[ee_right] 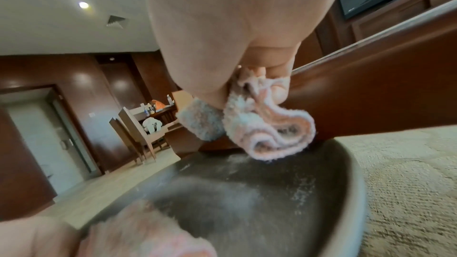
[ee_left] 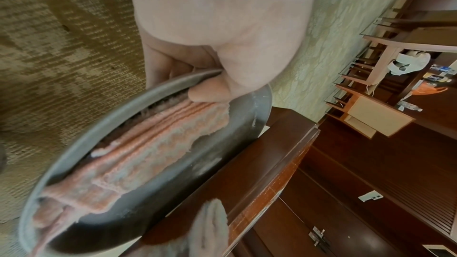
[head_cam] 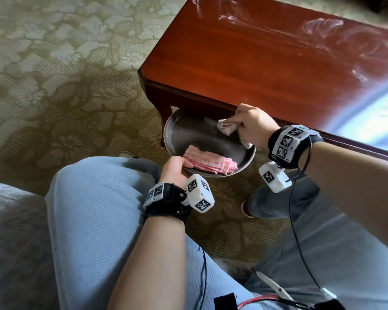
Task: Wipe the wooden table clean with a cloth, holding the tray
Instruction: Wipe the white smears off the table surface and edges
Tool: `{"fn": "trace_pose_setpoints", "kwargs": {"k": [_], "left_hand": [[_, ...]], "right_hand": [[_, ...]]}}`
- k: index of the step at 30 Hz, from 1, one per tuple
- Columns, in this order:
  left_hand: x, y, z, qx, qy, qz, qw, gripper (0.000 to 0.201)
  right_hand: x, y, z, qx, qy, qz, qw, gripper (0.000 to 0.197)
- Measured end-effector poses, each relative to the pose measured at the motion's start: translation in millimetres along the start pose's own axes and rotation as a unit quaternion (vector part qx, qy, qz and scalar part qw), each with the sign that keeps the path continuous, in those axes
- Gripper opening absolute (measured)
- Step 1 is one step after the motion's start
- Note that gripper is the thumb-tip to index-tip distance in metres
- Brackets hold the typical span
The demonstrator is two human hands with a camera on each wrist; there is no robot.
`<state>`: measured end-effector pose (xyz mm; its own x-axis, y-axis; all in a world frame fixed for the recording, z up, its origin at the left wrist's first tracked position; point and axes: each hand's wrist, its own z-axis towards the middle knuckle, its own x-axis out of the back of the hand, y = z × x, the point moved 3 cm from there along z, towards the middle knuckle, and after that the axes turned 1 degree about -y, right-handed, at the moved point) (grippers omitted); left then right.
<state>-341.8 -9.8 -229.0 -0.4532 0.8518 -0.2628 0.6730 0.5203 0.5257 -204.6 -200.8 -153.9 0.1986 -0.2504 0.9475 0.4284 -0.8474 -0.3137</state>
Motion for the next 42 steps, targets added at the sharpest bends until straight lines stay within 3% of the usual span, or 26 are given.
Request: {"fn": "trace_pose_setpoints", "kwargs": {"k": [3,6,8,12,17,20,23,28,31,33,36,39,42], "left_hand": [[-4.0,0.6,-5.8,0.024,-0.010,-0.022,0.999,0.044],[-5.8,3.9,-9.1,0.003,0.002,0.017,1.000,0.020],[-4.7,2.6,-8.4,-0.001,0.004,0.032,0.999,0.021],[-4.0,0.9,-4.4,0.018,0.003,0.001,1.000,0.024],[-2.5,4.3,-2.6,0.017,-0.007,-0.005,1.000,0.033],[-2.9,8.1,-5.4,0.033,-0.016,-0.013,0.999,0.029],[-3.6,9.1,-6.9,0.037,-0.029,-0.015,0.999,0.031],[-2.2,5.9,-8.3,0.032,-0.019,-0.033,0.999,0.042],[-0.8,6.8,-5.6,0.035,0.000,-0.032,0.999,0.044],[-0.9,7.0,-4.0,0.048,-0.006,-0.019,0.999,0.046],[-3.8,7.3,-4.6,0.048,-0.013,-0.029,0.998,0.040],[-3.3,9.4,-0.7,0.046,0.002,-0.033,0.998,0.050],[-3.6,13.7,4.2,0.059,-0.004,-0.052,0.997,0.062]], "right_hand": [[21.3,9.4,-3.5,-0.030,0.116,0.069,0.990,0.048],[43.1,32.8,4.3,-0.154,0.198,0.094,0.963,0.040],[51.1,51.3,9.8,-0.241,0.202,0.082,0.946,0.035],[49.0,67.9,14.7,-0.340,0.102,0.025,0.935,0.034],[42.0,53.6,30.0,-0.309,0.035,-0.038,0.950,0.056],[39.0,37.0,47.5,-0.220,0.002,-0.095,0.971,0.055],[24.4,16.4,60.6,-0.163,-0.004,-0.072,0.984,0.065],[-15.3,-41.4,55.6,-0.031,0.030,0.016,0.999,0.047],[-15.4,-44.8,51.3,0.021,0.069,0.056,0.996,0.036],[-0.1,-27.5,56.3,-0.006,0.119,0.115,0.986,0.034],[30.4,17.2,66.7,-0.124,0.177,0.117,0.969,0.030],[44.8,51.5,78.1,-0.226,0.162,0.090,0.956,0.044],[44.5,62.7,84.0,-0.305,0.099,0.013,0.947,0.049]]}}
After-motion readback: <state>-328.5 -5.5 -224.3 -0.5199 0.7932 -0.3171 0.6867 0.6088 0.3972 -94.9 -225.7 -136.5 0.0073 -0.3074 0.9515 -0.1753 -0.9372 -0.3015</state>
